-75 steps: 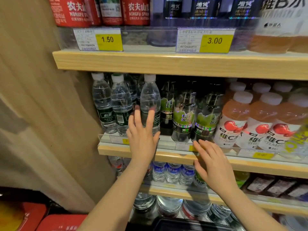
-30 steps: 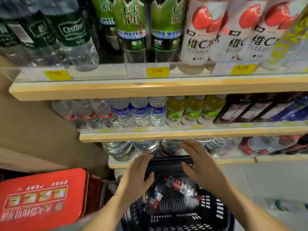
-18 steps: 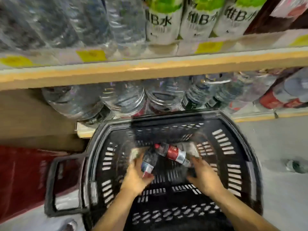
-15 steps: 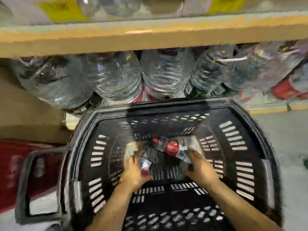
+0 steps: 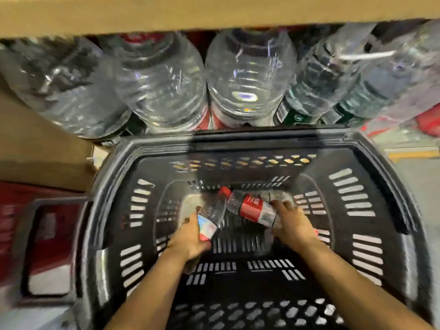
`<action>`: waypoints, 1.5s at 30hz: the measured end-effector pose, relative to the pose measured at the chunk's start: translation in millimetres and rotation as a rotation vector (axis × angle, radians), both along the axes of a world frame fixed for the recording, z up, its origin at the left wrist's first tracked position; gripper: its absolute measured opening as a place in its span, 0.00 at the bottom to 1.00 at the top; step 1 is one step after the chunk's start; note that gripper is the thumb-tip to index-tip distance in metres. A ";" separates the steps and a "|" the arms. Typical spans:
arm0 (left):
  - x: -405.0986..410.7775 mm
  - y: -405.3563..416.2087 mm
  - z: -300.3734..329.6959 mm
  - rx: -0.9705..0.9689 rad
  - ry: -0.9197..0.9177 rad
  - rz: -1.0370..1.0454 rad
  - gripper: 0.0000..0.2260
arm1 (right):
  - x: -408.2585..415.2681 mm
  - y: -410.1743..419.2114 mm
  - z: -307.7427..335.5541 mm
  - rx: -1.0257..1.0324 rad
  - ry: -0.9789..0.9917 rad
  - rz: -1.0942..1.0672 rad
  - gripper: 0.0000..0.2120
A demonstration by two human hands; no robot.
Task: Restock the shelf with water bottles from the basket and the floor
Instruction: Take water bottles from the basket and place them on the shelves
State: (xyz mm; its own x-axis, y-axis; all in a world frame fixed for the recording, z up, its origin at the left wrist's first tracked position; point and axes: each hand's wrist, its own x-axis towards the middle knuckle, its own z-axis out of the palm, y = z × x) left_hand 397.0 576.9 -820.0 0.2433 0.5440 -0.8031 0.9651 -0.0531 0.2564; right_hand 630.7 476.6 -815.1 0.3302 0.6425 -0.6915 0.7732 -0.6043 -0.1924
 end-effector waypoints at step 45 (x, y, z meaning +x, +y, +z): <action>-106.4 62.7 923.0 1.129 -0.847 0.207 0.22 | -44.0 68.9 976.4 0.862 -0.940 0.988 0.33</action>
